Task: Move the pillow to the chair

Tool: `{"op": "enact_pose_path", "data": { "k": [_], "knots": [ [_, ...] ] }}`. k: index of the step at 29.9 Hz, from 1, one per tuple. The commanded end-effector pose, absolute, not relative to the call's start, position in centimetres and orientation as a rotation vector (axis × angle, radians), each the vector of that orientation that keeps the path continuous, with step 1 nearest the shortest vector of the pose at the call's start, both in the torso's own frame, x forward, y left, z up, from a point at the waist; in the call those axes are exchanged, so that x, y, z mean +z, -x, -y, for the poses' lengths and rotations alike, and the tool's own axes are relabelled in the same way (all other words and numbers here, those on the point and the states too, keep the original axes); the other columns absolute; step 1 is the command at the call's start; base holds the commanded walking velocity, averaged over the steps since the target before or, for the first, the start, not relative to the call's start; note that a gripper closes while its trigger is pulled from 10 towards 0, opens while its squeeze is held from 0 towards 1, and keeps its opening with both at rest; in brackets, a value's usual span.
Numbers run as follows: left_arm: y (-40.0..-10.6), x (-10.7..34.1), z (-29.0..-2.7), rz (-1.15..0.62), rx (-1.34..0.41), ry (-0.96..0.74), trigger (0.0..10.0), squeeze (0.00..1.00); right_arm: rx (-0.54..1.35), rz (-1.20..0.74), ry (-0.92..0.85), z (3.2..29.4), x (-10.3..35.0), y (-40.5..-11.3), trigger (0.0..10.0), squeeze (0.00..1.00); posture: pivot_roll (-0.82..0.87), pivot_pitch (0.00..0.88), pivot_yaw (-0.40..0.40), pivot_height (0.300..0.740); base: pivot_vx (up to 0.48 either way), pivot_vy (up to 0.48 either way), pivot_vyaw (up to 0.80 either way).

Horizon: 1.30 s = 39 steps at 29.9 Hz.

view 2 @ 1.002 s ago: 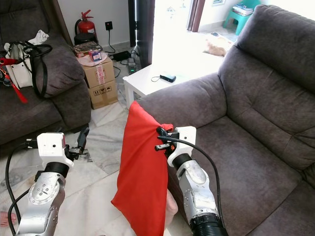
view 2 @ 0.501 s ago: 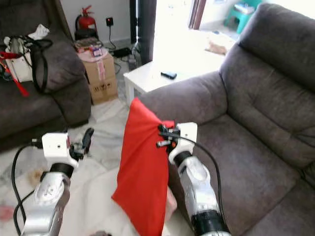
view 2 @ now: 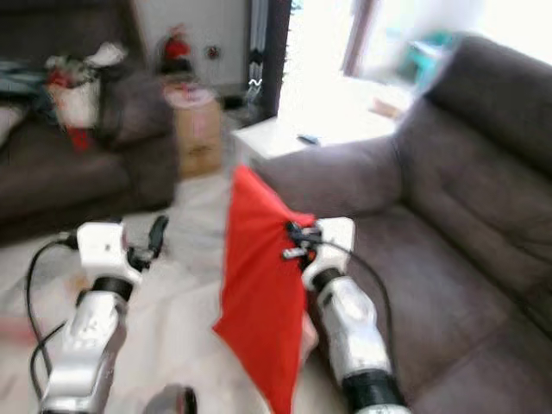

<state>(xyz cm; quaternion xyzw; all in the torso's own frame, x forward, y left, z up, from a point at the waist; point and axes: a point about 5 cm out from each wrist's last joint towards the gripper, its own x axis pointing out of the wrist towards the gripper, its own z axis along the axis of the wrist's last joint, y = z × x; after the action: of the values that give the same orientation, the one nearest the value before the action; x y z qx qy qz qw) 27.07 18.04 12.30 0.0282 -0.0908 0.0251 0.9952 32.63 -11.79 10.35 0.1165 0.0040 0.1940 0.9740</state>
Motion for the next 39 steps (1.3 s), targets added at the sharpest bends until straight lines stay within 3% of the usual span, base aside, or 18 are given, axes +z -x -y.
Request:
{"op": "enact_pose_path", "data": {
  "k": [1,25,39],
  "knots": [
    [-27.20,11.99,-17.63,0.162,0.042,-0.057,10.0,0.00,0.395,0.087,-0.240,11.72,11.87,-32.72,10.0,0.00,0.16,0.067,-0.122,0.740,0.000,0.000,0.00],
    [-27.21,11.89,-17.56,0.158,0.048,-0.053,10.0,0.00,0.478,0.062,-0.188,11.78,11.60,-32.72,10.0,0.00,0.15,0.073,-0.126,0.740,0.000,0.000,0.00],
    [-27.24,11.71,-17.55,0.146,0.047,-0.040,10.0,0.00,0.428,0.064,-0.195,12.07,11.42,-32.94,10.0,0.00,0.16,0.068,-0.121,0.740,0.000,0.017,0.00]
  ]
}}
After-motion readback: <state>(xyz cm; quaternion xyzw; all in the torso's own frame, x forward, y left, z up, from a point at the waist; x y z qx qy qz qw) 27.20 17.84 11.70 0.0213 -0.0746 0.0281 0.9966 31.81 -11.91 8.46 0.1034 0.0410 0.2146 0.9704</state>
